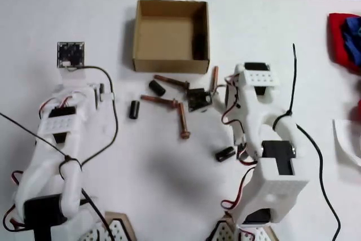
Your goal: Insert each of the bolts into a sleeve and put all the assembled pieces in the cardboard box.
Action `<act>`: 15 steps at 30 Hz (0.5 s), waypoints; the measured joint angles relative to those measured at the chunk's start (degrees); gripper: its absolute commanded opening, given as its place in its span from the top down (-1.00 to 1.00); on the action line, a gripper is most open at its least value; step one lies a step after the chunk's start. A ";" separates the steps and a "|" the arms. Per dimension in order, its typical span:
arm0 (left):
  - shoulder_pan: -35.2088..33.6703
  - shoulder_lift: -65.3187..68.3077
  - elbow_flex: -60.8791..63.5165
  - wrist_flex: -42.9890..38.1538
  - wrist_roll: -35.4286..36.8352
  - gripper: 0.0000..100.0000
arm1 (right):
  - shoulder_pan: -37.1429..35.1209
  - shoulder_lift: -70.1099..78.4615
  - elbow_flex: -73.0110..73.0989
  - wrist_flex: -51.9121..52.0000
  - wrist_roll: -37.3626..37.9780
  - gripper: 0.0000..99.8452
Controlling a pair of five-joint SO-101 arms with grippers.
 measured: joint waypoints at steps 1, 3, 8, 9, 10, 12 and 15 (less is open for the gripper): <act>0.09 0.00 0.00 0.00 0.00 0.58 | 0.00 0.00 0.62 0.00 0.18 0.62; -0.09 0.00 0.00 0.00 0.00 0.58 | -0.88 0.00 1.05 0.00 0.26 0.62; 0.00 0.00 0.00 0.00 0.00 0.58 | -4.31 0.00 1.14 0.00 0.26 0.62; -0.09 0.00 0.00 0.00 0.00 0.58 | -4.66 0.00 1.14 0.00 0.26 0.60; -0.09 0.00 0.00 0.00 0.00 0.58 | -4.75 0.00 1.14 0.00 0.26 0.58; 0.00 0.00 0.00 0.00 0.00 0.58 | -4.75 0.00 1.14 0.00 0.26 0.55; 0.00 0.00 0.00 0.00 0.00 0.58 | -4.92 0.00 1.14 0.00 -0.97 0.54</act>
